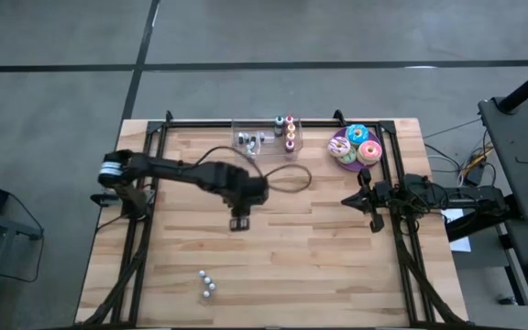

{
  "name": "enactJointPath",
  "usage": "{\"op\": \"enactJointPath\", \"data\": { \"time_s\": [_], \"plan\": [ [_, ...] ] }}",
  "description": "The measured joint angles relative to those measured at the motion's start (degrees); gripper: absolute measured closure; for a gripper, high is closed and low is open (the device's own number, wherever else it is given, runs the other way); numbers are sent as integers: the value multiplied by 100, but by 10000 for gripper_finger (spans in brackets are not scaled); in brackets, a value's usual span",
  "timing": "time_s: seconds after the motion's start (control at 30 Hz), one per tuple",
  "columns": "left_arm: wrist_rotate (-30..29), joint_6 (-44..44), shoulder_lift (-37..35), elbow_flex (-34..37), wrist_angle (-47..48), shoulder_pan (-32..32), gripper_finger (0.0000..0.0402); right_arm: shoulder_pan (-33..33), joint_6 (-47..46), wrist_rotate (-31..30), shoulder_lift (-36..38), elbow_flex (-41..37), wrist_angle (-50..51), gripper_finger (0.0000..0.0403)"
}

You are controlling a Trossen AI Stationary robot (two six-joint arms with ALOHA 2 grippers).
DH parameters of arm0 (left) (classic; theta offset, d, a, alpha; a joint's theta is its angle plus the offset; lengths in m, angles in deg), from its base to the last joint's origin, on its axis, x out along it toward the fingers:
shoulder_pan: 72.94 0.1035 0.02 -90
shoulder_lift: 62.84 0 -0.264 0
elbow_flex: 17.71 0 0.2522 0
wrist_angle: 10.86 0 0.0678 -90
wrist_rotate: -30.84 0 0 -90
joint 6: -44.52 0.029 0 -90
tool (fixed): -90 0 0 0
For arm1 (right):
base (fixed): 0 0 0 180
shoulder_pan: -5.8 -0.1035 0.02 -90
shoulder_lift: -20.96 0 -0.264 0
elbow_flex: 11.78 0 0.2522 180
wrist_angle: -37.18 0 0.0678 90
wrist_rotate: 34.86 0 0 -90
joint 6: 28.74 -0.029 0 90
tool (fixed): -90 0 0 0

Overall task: Pick & Place food coloring
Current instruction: Put the small top red food coloring bottle into the transparent bin

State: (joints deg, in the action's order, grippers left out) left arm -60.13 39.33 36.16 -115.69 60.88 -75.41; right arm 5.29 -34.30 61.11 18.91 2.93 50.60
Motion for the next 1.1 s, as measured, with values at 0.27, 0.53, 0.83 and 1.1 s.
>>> {"op": "enactJointPath", "data": {
  "time_s": [0.27, 0.53, 0.83, 1.1],
  "plan": [
    [88, -221, -769, 1130, -128, -837, 312, 1, 0, -1, 0, 0, 0, 394],
    [154, -472, -1183, 1953, -396, -1775, 312, 2, 0, -1, 0, 0, 0, 394],
    [277, -707, -1215, 2200, -455, -2769, 312, 2, 0, -5, 2, 0, 0, 394],
    [325, -848, -1223, 2048, -514, -3444, 312, 2, 0, -3, 2, 0, 0, 394]
  ]
}}
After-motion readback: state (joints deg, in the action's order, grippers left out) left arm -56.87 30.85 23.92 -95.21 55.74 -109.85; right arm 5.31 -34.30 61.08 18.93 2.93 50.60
